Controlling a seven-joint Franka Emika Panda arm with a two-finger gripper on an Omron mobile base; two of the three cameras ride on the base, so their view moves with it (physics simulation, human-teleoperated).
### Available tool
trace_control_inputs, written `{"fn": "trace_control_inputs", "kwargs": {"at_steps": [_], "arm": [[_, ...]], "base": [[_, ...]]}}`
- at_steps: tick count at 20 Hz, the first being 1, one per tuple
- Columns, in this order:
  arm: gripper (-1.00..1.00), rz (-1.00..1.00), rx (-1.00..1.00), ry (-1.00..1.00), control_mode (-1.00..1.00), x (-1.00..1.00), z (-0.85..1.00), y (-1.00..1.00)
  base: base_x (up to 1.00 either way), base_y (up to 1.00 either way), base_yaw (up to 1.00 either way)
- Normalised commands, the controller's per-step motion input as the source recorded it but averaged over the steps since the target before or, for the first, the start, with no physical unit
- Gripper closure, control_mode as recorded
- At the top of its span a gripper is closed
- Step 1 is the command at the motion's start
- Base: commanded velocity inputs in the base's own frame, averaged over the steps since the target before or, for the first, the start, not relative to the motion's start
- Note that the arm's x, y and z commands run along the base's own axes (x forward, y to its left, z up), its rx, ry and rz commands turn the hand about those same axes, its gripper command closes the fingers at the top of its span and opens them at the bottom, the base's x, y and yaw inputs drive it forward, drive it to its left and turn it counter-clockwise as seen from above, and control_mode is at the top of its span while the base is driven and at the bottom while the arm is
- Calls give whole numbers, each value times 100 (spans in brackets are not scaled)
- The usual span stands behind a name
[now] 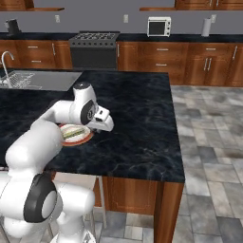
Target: Retrieve the butter from the fridge and place it on a plate on the dining table. Then retrieve the butter knife by the fridge and place it near the plate.
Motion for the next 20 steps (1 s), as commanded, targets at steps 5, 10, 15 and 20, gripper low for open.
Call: {"fn": "trace_control_inputs", "kwargs": {"at_steps": [5, 10, 15, 20], "arm": [[100, 0, -2, -13, -100, 30, -48, 0], [100, 0, -1, -13, -100, 12, -50, 3], [100, 0, 0, -3, -100, 5, -34, 0], [100, 0, 0, 8, -100, 18, -30, 0]], "base": [[0, 0, 0], [0, 0, 0], [0, 0, 0], [0, 0, 0]]}}
